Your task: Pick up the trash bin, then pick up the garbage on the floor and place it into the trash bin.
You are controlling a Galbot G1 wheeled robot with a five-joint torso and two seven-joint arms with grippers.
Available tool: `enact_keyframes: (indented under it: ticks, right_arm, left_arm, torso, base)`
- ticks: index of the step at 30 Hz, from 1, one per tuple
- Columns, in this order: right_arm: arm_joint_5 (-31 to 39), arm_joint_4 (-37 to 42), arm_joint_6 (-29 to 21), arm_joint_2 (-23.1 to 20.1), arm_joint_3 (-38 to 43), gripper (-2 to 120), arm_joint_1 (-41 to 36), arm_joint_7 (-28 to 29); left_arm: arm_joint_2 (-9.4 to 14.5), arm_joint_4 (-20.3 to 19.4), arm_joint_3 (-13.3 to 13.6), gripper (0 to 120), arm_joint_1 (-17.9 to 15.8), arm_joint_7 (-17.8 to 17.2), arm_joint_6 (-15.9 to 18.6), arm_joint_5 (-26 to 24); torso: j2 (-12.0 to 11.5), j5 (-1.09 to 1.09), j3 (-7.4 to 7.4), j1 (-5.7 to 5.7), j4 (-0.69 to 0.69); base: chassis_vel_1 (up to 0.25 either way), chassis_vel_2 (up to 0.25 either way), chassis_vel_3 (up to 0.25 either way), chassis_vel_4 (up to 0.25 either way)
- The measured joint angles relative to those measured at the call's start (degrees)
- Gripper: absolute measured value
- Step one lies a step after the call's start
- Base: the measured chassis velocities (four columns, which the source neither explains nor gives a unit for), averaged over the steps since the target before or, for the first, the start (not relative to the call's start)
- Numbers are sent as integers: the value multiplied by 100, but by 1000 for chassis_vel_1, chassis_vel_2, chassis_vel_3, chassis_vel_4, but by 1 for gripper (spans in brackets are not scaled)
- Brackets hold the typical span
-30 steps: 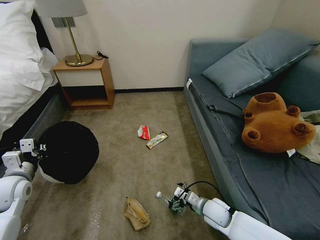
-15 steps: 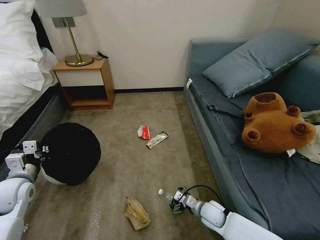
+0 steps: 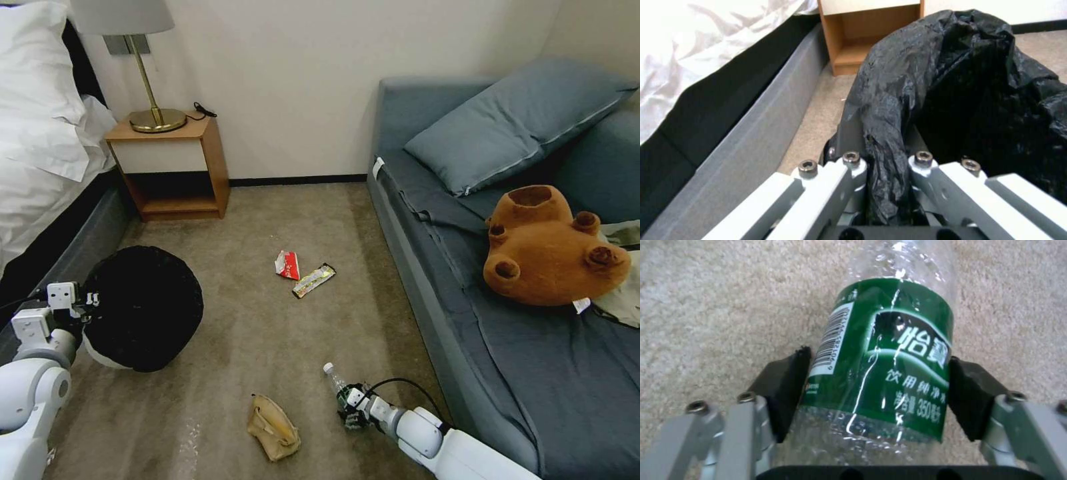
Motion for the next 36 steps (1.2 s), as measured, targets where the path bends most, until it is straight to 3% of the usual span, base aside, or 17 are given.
enact_keyframes:
  ticks: [12, 16, 21, 30, 36]
  right_arm:
    - [-29, -76, 86, 37, 29, 44, -21, -45]
    - [-78, -163, 169, 88, 122, 35, -9, -10]
    - [-123, -251, 246, 142, 264, 25, 44, 19]
    - [-92, 224, 190, -149, 324, 24, 275, 73]
    - [147, 915, 11, -474, 138, 24, 905, 213]
  left_arm:
    - [19, 56, -65, 5, 80, 49, -74, -17]
    - [-22, -12, -29, 5, 88, 54, -74, -33]
    - [-34, -38, 1, 5, 70, 52, -77, -35]
    - [-54, -56, 26, 5, 73, 62, -109, -34]
    - [-71, -98, 130, 5, 33, 90, -152, -31]
  torso:
    - [-1, 10, 1, 0, 4]
    - [-4, 19, 1, 0, 13]
    - [-5, 13, 2, 1, 6]
    - [-5, 11, 3, 1, 4]
    - [-5, 10, 3, 1, 5]
  base:
    - [0, 0, 0, 0]
    - [0, 0, 0, 0]
    - [0, 0, 0, 0]
    - [0, 0, 0, 0]
    - [0, 0, 0, 0]
